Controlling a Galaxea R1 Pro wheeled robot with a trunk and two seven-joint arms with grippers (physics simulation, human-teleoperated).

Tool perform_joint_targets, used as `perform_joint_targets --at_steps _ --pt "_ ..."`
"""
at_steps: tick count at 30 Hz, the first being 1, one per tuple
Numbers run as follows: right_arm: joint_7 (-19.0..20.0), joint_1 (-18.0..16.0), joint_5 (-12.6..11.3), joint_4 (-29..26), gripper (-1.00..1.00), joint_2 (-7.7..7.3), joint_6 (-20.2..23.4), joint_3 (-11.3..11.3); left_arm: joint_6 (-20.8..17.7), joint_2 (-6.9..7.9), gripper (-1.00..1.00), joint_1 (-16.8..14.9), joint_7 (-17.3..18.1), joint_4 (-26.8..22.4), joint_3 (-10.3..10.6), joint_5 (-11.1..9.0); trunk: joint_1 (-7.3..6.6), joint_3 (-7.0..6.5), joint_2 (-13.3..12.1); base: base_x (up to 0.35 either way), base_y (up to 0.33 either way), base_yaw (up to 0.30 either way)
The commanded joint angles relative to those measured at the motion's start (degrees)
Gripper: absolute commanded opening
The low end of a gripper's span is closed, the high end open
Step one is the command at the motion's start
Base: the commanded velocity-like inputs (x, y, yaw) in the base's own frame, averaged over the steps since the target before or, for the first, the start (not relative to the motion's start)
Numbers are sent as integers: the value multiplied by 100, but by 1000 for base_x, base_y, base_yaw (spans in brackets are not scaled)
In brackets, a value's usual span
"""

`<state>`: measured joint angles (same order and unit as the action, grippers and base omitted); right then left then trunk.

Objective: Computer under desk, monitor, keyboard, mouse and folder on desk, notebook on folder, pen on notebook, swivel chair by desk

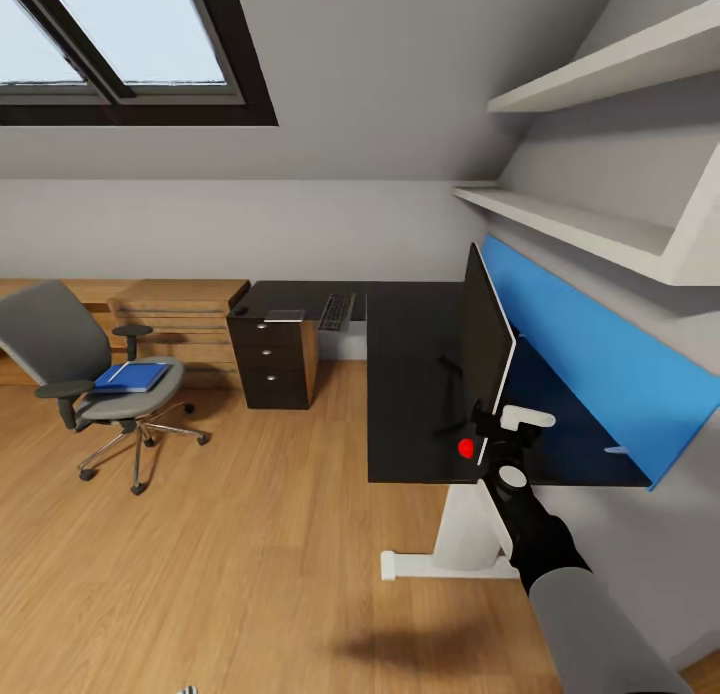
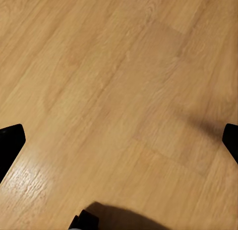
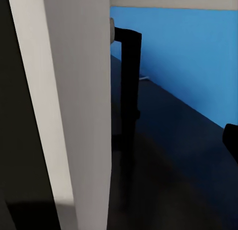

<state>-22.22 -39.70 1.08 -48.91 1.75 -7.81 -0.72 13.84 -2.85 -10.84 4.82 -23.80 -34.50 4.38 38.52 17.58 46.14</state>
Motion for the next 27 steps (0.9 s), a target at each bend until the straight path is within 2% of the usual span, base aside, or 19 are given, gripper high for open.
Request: perform_joint_targets --at_steps 1,27 --pt "-10 -4 12 4 100 5 -17 -7 14 -6 100 -5 36 -2 -50 46 1 7 5 0 -5 0" --pt "-10 -3 15 4 100 9 -10 -4 14 -6 100 -5 36 -2 -49 46 1 7 5 -8 -22 0"
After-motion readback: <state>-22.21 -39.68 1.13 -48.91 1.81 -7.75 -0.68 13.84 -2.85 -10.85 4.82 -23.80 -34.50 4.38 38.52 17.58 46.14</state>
